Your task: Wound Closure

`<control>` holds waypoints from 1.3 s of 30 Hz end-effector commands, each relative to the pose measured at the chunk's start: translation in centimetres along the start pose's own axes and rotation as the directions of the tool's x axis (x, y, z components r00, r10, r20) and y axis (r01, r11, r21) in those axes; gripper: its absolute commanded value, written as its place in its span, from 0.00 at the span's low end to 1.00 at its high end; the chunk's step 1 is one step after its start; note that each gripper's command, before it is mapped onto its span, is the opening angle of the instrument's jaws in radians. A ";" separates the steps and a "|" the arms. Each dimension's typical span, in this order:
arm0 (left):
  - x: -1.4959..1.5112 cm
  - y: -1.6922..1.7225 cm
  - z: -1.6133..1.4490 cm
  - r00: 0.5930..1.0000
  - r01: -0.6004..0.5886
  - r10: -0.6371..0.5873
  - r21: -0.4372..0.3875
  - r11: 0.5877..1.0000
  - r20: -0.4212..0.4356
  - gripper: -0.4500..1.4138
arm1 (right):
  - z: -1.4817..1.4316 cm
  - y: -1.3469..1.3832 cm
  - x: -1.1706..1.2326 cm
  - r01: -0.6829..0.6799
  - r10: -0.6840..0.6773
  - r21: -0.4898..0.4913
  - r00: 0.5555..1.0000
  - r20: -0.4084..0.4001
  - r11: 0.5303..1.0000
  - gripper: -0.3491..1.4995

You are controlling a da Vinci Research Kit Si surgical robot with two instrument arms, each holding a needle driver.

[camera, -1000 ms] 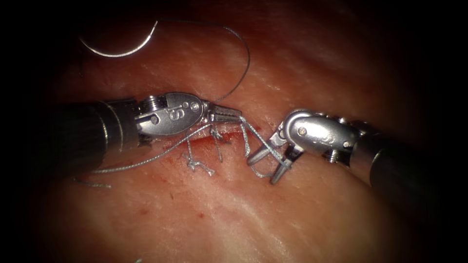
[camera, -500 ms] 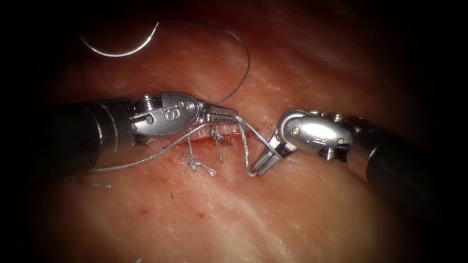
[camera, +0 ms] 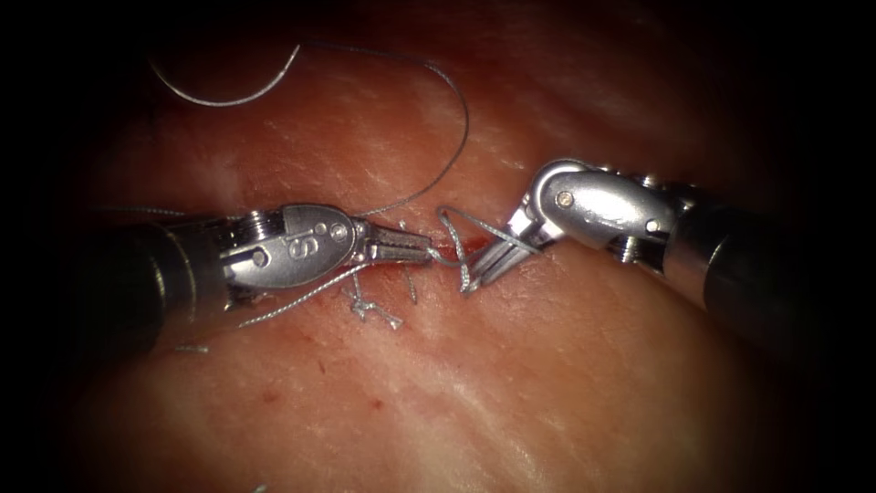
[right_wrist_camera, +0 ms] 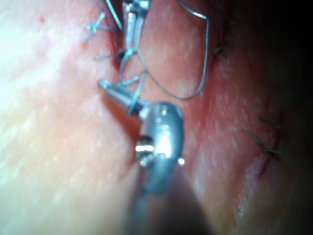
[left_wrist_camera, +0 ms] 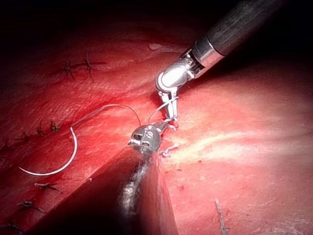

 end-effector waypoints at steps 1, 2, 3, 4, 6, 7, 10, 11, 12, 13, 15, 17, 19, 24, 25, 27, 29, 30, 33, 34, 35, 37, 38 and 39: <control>-0.01 0.02 0.07 1.000 -0.005 0.005 0.003 1.000 -0.001 0.00 | -0.10 0.15 0.03 0.003 -0.003 -0.016 1.000 0.001 1.000 0.00; 0.00 0.15 0.06 1.000 -0.011 0.011 0.006 1.000 0.003 0.00 | -0.16 0.19 0.09 0.001 -0.001 -0.037 1.000 -0.005 0.999 0.00; 0.00 0.15 0.06 1.000 -0.011 0.011 0.006 1.000 0.003 0.00 | -0.16 0.19 0.09 0.001 -0.001 -0.037 1.000 -0.005 0.999 0.00; -0.01 0.21 0.05 1.000 -0.015 0.015 0.001 1.000 0.006 0.00 | -0.19 0.21 0.11 -0.003 0.003 -0.043 1.000 -0.004 0.999 0.00; -0.02 0.34 0.05 1.000 -0.017 0.017 -0.008 1.000 0.008 0.00 | -0.25 0.24 0.16 -0.011 0.010 -0.059 1.000 -0.017 0.998 0.00; -0.03 0.40 0.06 1.000 -0.014 0.014 -0.010 1.000 0.010 0.00 | -0.28 0.25 0.17 -0.009 0.008 -0.067 1.000 -0.024 0.998 0.00; -0.05 0.55 0.06 1.000 -0.024 0.025 -0.021 0.999 0.018 0.00 | -0.34 0.32 0.18 -0.015 0.014 -0.094 1.000 -0.016 0.995 0.00; -0.05 0.58 0.05 0.999 -0.027 0.027 -0.025 0.999 0.018 0.00 | -0.36 0.33 0.18 -0.021 0.019 -0.101 1.000 -0.020 0.995 0.00; -0.05 0.62 0.04 0.999 -0.029 0.030 -0.027 0.999 0.020 0.00 | -0.37 0.36 0.18 -0.023 0.020 -0.115 0.999 -0.025 0.993 0.00; -0.05 0.64 0.04 0.999 -0.025 0.026 -0.028 0.999 0.020 0.00 | -0.37 0.38 0.17 -0.026 0.023 -0.126 0.999 -0.025 0.992 0.00; -0.06 0.71 0.03 0.999 -0.030 0.030 -0.032 0.999 0.026 0.00 | -0.36 0.42 0.14 -0.034 0.032 -0.142 0.999 -0.014 0.989 0.00; -0.06 0.79 0.04 0.999 -0.035 0.036 -0.040 0.999 0.030 0.00 | -0.36 0.47 0.11 -0.033 0.032 -0.154 0.999 -0.008 0.987 0.00; -0.08 0.88 0.06 0.998 -0.036 0.038 -0.049 0.998 0.040 0.00 | -0.37 0.50 0.09 -0.038 0.038 -0.166 0.999 -0.003 0.985 0.00; -0.13 1.04 0.07 0.998 -0.040 0.044 -0.065 0.997 0.052 0.00 | -0.35 0.54 0.03 -0.040 0.040 -0.180 0.999 0.001 0.983 0.00; -0.14 1.08 0.08 0.997 -0.044 0.048 -0.068 0.997 0.056 0.00 | -0.34 0.54 0.01 -0.040 0.041 -0.182 0.999 0.003 0.983 0.00; -0.16 1.15 0.09 0.997 -0.045 0.050 -0.078 0.996 0.059 0.00 | -0.31 0.54 -0.02 -0.038 0.040 -0.184 0.999 0.007 0.982 0.00; -0.20 1.25 0.10 0.997 -0.049 0.055 -0.096 0.994 0.061 0.00 | -0.27 0.52 -0.06 -0.035 0.037 -0.180 0.999 0.009 0.983 0.00; -0.21 1.30 0.10 0.996 -0.048 0.054 -0.102 0.994 0.064 0.00 | -0.25 0.51 -0.07 -0.034 0.036 -0.181 0.999 0.010 0.983 0.00; -0.26 1.47 0.09 0.996 -0.048 0.057 -0.131 0.990 0.067 0.00 | -0.22 0.49 -0.10 -0.032 0.036 -0.183 0.999 0.016 0.983 0.00; -0.27 1.53 0.07 0.996 -0.050 0.060 -0.138 0.989 0.069 0.00 | -0.22 0.49 -0.11 -0.032 0.036 -0.184 0.999 0.017 0.982 0.00; -0.28 1.58 0.06 0.996 -0.050 0.061 -0.145 0.988 0.072 0.00 | -0.22 0.49 -0.11 -0.034 0.038 -0.188 0.999 0.015 0.982 0.00; -0.30 1.69 0.03 0.995 -0.051 0.063 -0.157 0.986 0.072 0.00 | -0.22 0.49 -0.12 -0.036 0.040 -0.188 0.999 0.019 0.982 0.00; -0.30 1.73 0.00 0.995 -0.058 0.070 -0.164 0.985 0.071 0.00 | -0.23 0.50 -0.12 -0.037 0.041 -0.185 0.999 0.020 0.982 0.00; -0.32 1.84 -0.06 0.995 -0.055 0.069 -0.187 0.981 0.071 0.00 | -0.23 0.50 -0.14 -0.032 0.038 -0.187 0.999 0.030 0.982 0.00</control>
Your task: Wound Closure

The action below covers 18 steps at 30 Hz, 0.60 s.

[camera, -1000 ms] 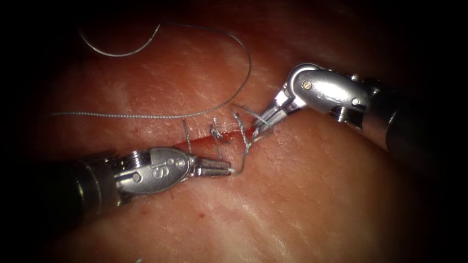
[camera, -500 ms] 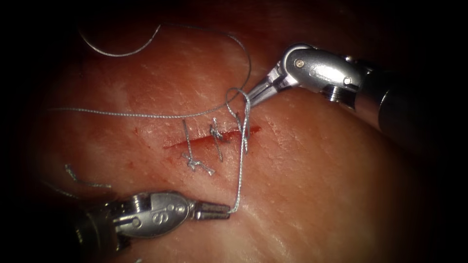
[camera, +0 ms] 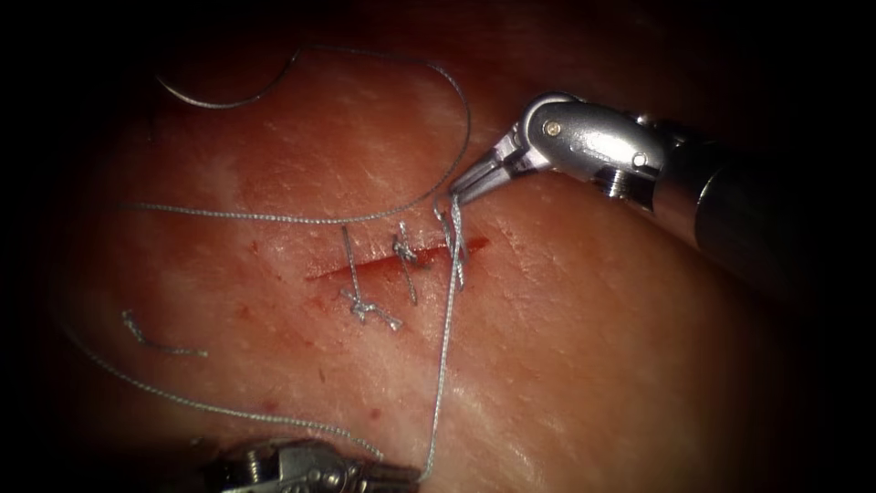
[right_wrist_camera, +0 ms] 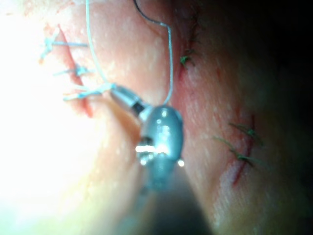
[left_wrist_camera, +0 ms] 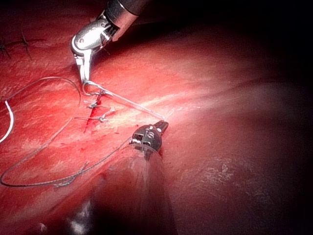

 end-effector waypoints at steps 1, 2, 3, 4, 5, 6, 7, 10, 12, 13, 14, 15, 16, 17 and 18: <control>-0.02 -0.01 0.08 1.000 -0.003 0.003 -0.005 1.000 -0.002 0.00 | -0.01 0.11 -0.03 0.005 -0.005 -0.002 1.000 0.007 1.000 0.00; -0.03 0.04 0.06 1.000 -0.004 0.004 -0.018 1.000 -0.001 0.00 | -0.01 0.11 -0.04 0.011 -0.011 -0.002 1.000 0.015 1.000 0.00; -0.04 0.09 0.04 1.000 0.001 -0.001 -0.025 1.000 -0.004 0.00 | -0.02 0.12 -0.05 0.015 -0.014 -0.011 0.999 0.028 1.000 0.00; -0.05 0.14 0.02 1.000 0.000 -0.001 -0.035 0.999 -0.001 0.00 | -0.02 0.13 -0.06 0.017 -0.017 -0.014 0.999 0.035 1.000 0.00; -0.06 0.20 0.00 1.000 -0.002 0.002 -0.043 0.999 0.002 0.00 | -0.03 0.14 -0.06 0.018 -0.017 -0.018 0.999 0.039 1.000 0.00; -0.08 0.28 -0.03 1.000 -0.001 0.001 -0.051 0.999 -0.001 0.00 | -0.04 0.16 -0.08 0.019 -0.018 -0.027 0.999 0.047 0.999 0.00; -0.09 0.32 -0.04 1.000 -0.001 0.001 -0.058 0.998 0.003 0.00 | -0.05 0.17 -0.08 0.021 -0.019 -0.031 0.999 0.051 0.999 0.00; -0.10 0.37 -0.06 1.000 -0.002 0.002 -0.065 0.998 0.001 0.00 | -0.05 0.19 -0.10 0.016 -0.014 -0.041 0.998 0.059 0.999 0.00; -0.12 0.41 -0.05 1.000 0.002 -0.002 -0.073 0.997 0.001 0.00 | -0.04 0.21 -0.11 0.010 -0.007 -0.052 0.998 0.069 0.999 0.00; -0.13 0.43 -0.04 1.000 0.004 -0.004 -0.078 0.997 0.000 0.00 | -0.04 0.22 -0.11 0.006 -0.002 -0.057 0.997 0.072 0.998 0.00; -0.14 0.46 0.00 1.000 0.001 -0.001 -0.088 0.996 -0.004 0.00 | -0.03 0.23 -0.13 -0.006 0.012 -0.071 0.996 0.084 0.997 0.00; -0.15 0.47 0.02 1.000 0.002 -0.003 -0.091 0.996 -0.005 0.00 | -0.03 0.24 -0.14 -0.011 0.019 -0.079 0.996 0.090 0.997 0.00; -0.15 0.48 0.03 1.000 0.004 -0.005 -0.095 0.995 -0.006 0.00 | -0.03 0.25 -0.15 -0.017 0.025 -0.086 0.995 0.096 0.996 0.00; -0.15 0.50 0.05 1.000 0.004 -0.005 -0.099 0.995 -0.007 0.00 | -0.03 0.26 -0.17 -0.025 0.036 -0.102 0.994 0.108 0.995 0.00; -0.15 0.51 0.07 1.000 0.006 -0.007 -0.102 0.995 -0.008 0.00 | -0.04 0.27 -0.19 -0.030 0.043 -0.110 0.993 0.114 0.993 0.00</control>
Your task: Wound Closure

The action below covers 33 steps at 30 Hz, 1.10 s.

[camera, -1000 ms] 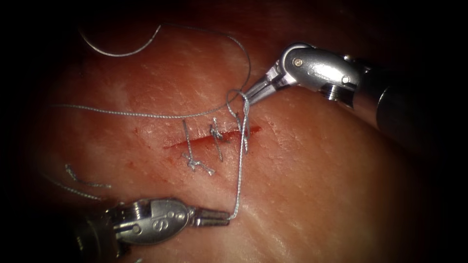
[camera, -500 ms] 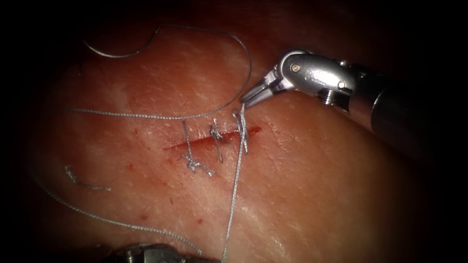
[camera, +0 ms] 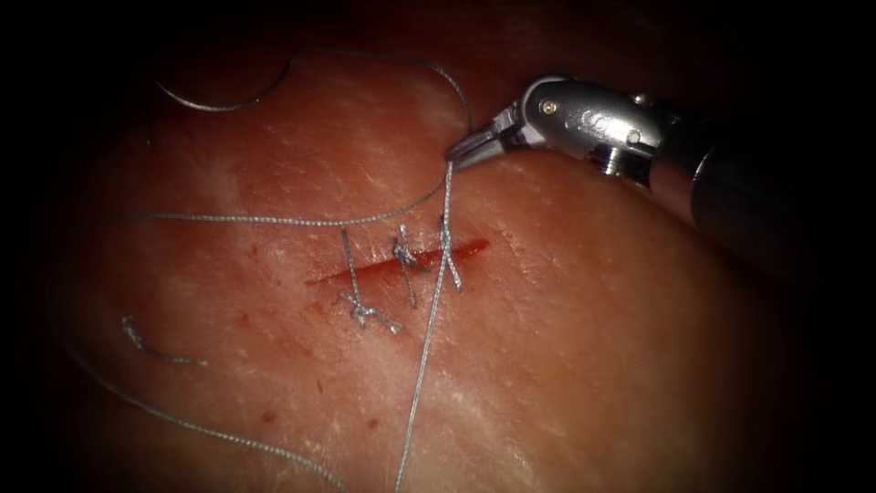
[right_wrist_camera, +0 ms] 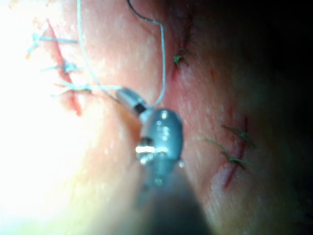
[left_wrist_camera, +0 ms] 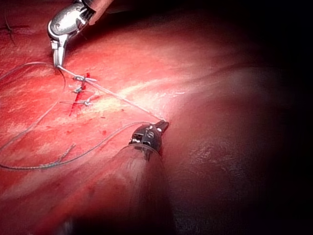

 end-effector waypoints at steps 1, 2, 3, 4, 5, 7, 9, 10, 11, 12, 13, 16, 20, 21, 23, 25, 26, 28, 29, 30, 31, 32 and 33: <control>-0.04 0.00 0.11 1.000 -0.002 0.002 -0.004 1.000 -0.002 0.00 | 0.00 0.13 -0.04 0.003 -0.002 -0.013 1.000 0.012 1.000 0.00; -0.04 0.03 0.12 1.000 0.004 -0.004 -0.008 1.000 -0.003 0.00 | 0.00 0.14 -0.06 -0.004 0.004 -0.017 1.000 0.020 1.000 0.00; -0.04 0.05 0.13 1.000 0.000 0.000 -0.011 1.000 -0.004 0.00 | -0.02 0.15 -0.09 -0.006 0.007 -0.025 1.000 0.028 1.000 0.00; -0.04 0.07 0.14 1.000 0.002 -0.002 -0.014 1.000 -0.004 0.00 | -0.03 0.16 -0.11 -0.007 0.008 -0.032 0.999 0.035 0.999 0.00; -0.04 0.10 0.14 1.000 0.002 -0.003 -0.017 1.000 -0.005 0.00 | -0.04 0.16 -0.12 -0.012 0.013 -0.034 0.999 0.037 0.999 0.00; -0.04 0.15 0.14 1.000 0.008 -0.009 -0.021 1.000 -0.005 0.00 | -0.06 0.18 -0.15 -0.012 0.013 -0.040 0.999 0.042 0.999 0.00; -0.04 0.19 0.16 1.000 0.003 -0.003 -0.022 1.000 -0.006 0.00 | -0.07 0.18 -0.18 -0.003 0.005 -0.042 0.998 0.055 0.999 0.00; -0.04 0.22 0.16 1.000 0.001 -0.001 -0.023 1.000 -0.006 0.00 | -0.07 0.17 -0.19 -0.006 0.008 -0.044 0.998 0.060 0.999 0.00; -0.04 0.24 0.18 1.000 0.004 -0.004 -0.023 1.000 -0.005 0.00 | -0.07 0.17 -0.21 -0.002 0.005 -0.044 0.998 0.062 0.999 0.00; -0.04 0.28 0.21 1.000 0.005 -0.005 -0.027 1.000 -0.006 0.00 | -0.06 0.14 -0.22 0.000 0.003 -0.043 0.998 0.068 0.999 0.00; -0.05 0.29 0.22 1.000 0.003 -0.003 -0.028 1.000 -0.006 0.00 | -0.06 0.13 -0.23 -0.003 0.006 -0.043 0.998 0.069 0.999 0.00; -0.07 0.33 0.25 1.000 0.006 -0.006 -0.032 0.999 -0.006 0.00 | -0.06 0.10 -0.26 0.003 0.000 -0.041 0.997 0.074 0.999 0.00; -0.09 0.42 0.26 1.000 0.006 -0.007 -0.039 0.999 -0.007 0.00 | -0.12 0.14 -0.30 0.008 -0.003 -0.050 0.996 0.085 0.999 0.00; -0.09 0.42 0.26 1.000 0.006 -0.007 -0.039 0.999 -0.007 0.00 | -0.12 0.14 -0.30 0.008 -0.003 -0.050 0.996 0.085 0.999 0.00; -0.09 0.47 0.27 1.000 0.002 -0.002 -0.043 0.999 -0.008 0.00 | -0.13 0.15 -0.31 0.005 0.000 -0.052 0.996 0.087 0.999 0.00; -0.08 0.50 0.27 1.000 0.004 -0.004 -0.045 0.999 -0.008 0.00 | -0.13 0.15 -0.31 0.005 0.000 -0.050 0.996 0.089 0.999 0.00; -0.08 0.54 0.29 1.000 -0.001 0.000 -0.050 0.999 -0.009 0.00 | -0.14 0.15 -0.31 0.004 0.001 -0.051 0.996 0.090 0.999 0.00; -0.08 0.55 0.29 1.000 0.004 -0.004 -0.050 0.999 -0.009 0.00 | -0.14 0.15 -0.31 0.003 0.001 -0.051 0.996 0.090 0.999 0.00; -0.09 0.57 0.31 1.000 0.000 -0.001 -0.054 0.999 -0.009 0.00 | -0.15 0.15 -0.31 0.009 -0.004 -0.053 0.996 0.092 0.999 0.00; -0.09 0.59 0.32 1.000 -0.002 0.002 -0.055 0.998 -0.010 0.00 | -0.16 0.16 -0.31 0.007 -0.001 -0.058 0.995 0.097 0.998 0.00; -0.10 0.60 0.33 1.000 0.000 -0.001 -0.056 0.998 -0.009 0.00 | -0.17 0.17 -0.31 0.010 -0.004 -0.060 0.995 0.100 0.998 0.00; -0.12 0.61 0.34 1.000 0.003 -0.004 -0.058 0.998 -0.009 0.00 | -0.17 0.18 -0.31 0.008 -0.001 -0.064 0.995 0.103 0.998 0.00; -0.13 0.62 0.35 1.000 0.000 -0.001 -0.059 0.998 -0.009 0.00 | -0.19 0.20 -0.31 0.008 -0.001 -0.069 0.995 0.105 0.998 0.00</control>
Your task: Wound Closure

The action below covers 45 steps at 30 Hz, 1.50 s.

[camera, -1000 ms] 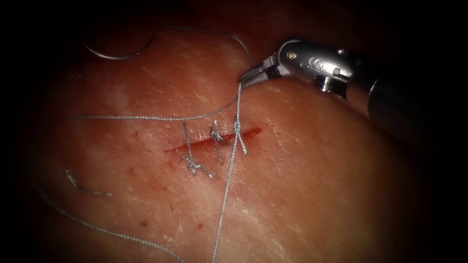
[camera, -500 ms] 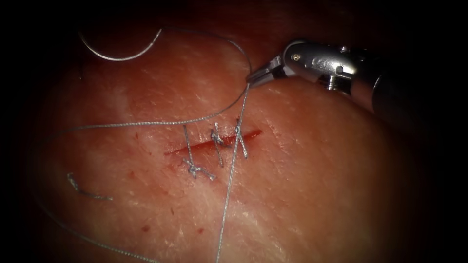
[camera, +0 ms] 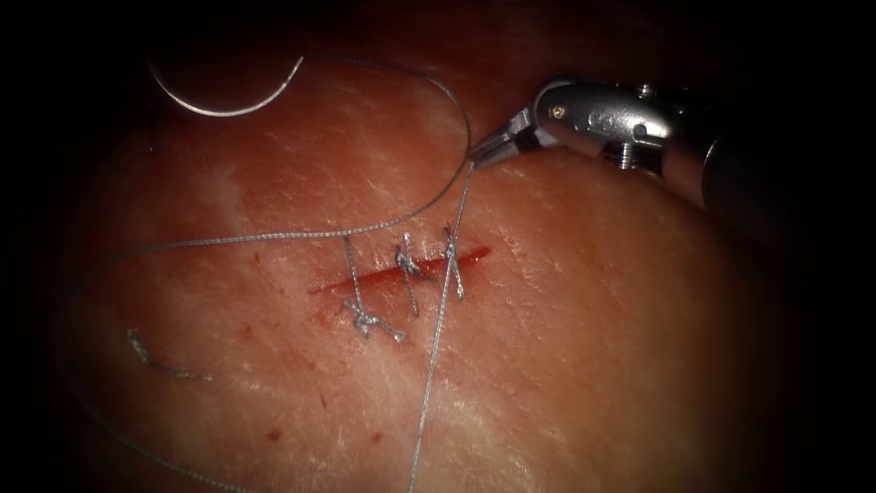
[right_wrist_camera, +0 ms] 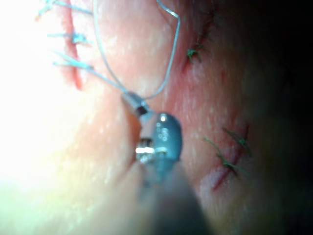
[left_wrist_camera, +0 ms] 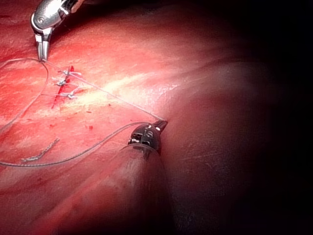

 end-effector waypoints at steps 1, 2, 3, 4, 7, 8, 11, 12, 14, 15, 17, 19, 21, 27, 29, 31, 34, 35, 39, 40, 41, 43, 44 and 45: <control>-0.05 0.00 0.10 1.000 -0.003 0.003 -0.004 1.000 -0.001 0.00 | -0.01 0.13 -0.01 -0.001 0.001 -0.012 1.000 0.005 1.000 0.00; -0.06 0.00 0.10 1.000 0.002 -0.002 -0.005 1.000 0.000 0.00 | -0.02 0.14 -0.02 0.000 0.000 -0.016 1.000 0.006 1.000 0.00; -0.07 0.01 0.10 1.000 0.000 0.000 -0.007 1.000 -0.001 0.00 | -0.03 0.15 -0.03 0.000 0.001 -0.020 1.000 0.006 1.000 0.00; -0.07 0.01 0.09 1.000 0.005 -0.005 -0.008 1.000 -0.001 0.00 | -0.04 0.16 -0.04 -0.001 0.001 -0.020 1.000 0.007 1.000 0.00; -0.09 0.03 0.08 1.000 0.002 -0.002 -0.010 1.000 -0.001 0.00 | -0.05 0.17 -0.04 0.003 -0.003 -0.022 1.000 0.006 1.000 0.00; -0.09 0.03 0.08 1.000 0.002 -0.002 -0.010 1.000 -0.001 0.00 | -0.05 0.17 -0.04 0.003 -0.003 -0.022 1.000 0.006 1.000 0.00; -0.13 0.06 0.07 1.000 0.003 -0.003 -0.013 1.000 -0.001 0.00 | -0.05 0.19 -0.06 -0.002 0.002 -0.027 1.000 0.006 1.000 0.00; -0.13 0.06 0.07 1.000 0.003 -0.003 -0.013 1.000 -0.001 0.00 | -0.05 0.19 -0.06 -0.002 0.002 -0.027 1.000 0.006 1.000 0.00; -0.16 0.08 0.07 1.000 0.005 -0.005 -0.013 1.000 0.000 0.00 | -0.06 0.20 -0.06 -0.005 0.005 -0.033 1.000 0.004 0.999 0.00; -0.18 0.09 0.07 1.000 0.003 -0.003 -0.014 1.000 0.000 0.00 | -0.05 0.20 -0.06 -0.005 0.005 -0.033 1.000 0.004 0.999 0.00; -0.19 0.10 0.07 1.000 0.002 -0.002 -0.015 1.000 0.000 0.00 | -0.05 0.20 -0.06 -0.007 0.007 -0.038 1.000 0.001 0.999 0.00; -0.20 0.10 0.07 1.000 0.006 -0.006 -0.015 1.000 0.001 0.00 | -0.06 0.21 -0.07 -0.009 0.009 -0.039 1.000 0.002 0.999 0.00; -0.21 0.10 0.07 1.000 0.005 -0.005 -0.016 1.000 0.001 0.00 | -0.07 0.22 -0.07 -0.008 0.008 -0.045 1.000 0.000 0.999 0.00; -0.13 0.05 -0.03 1.000 0.010 -0.010 -0.009 1.000 0.001 0.00 | 0.05 0.11 0.00 -0.010 0.009 -0.032 1.000 -0.015 0.999 0.00; -0.06 -0.01 -0.11 1.000 0.015 -0.016 0.006 1.000 0.003 0.00 | 0.06 0.05 0.04 -0.006 0.006 -0.027 1.000 -0.016 1.000 0.00; 0.04 -0.09 -0.20 1.000 0.027 -0.026 0.028 0.999 -0.011 0.00 | 0.06 -0.05 0.12 -0.006 0.005 -0.028 1.000 -0.019 1.000 0.00; 0.18 -0.24 -0.35 0.999 0.041 -0.039 0.057 0.998 -0.028 0.00 | 0.04 -0.22 0.25 -0.010 0.009 -0.025 0.999 -0.041 1.000 0.00; 0.22 -0.29 -0.40 0.999 0.042 -0.040 0.067 0.997 -0.032 0.00 | 0.02 -0.26 0.28 -0.011 0.010 -0.032 0.999 -0.051 0.999 0.00; 0.46 -0.51 -0.59 0.998 0.021 -0.015 0.102 0.995 -0.058 0.00 | -0.07 -0.39 0.34 -0.017 0.014 -0.049 0.998 -0.064 0.999 0.00; 0.52 -0.55 -0.62 0.998 0.011 -0.004 0.110 0.994 -0.062 0.00 | -0.10 -0.42 0.33 -0.018 0.014 -0.068 0.998 -0.057 0.998 0.14; 0.57 -0.59 -0.66 0.998 0.008 0.000 0.115 0.993 -0.066 0.00 | -0.13 -0.43 0.32 -0.018 0.014 -0.079 0.998 -0.054 0.997 0.21; 0.69 -0.67 -0.74 0.997 -0.002 0.012 0.130 0.991 -0.073 0.00 | -0.20 -0.47 0.28 -0.028 0.023 -0.100 0.998 -0.055 0.995 0.44; 0.74 -0.70 -0.77 0.997 -0.006 0.017 0.134 0.991 -0.078 0.00 | -0.24 -0.48 0.27 -0.035 0.029 -0.109 0.998 -0.057 0.993 0.48; 0.90 -0.77 -0.87 0.996 -0.027 0.039 0.145 0.989 -0.082 0.00 | -0.39 -0.51 0.22 -0.086 0.078 -0.133 0.995 -0.058 0.987 0.65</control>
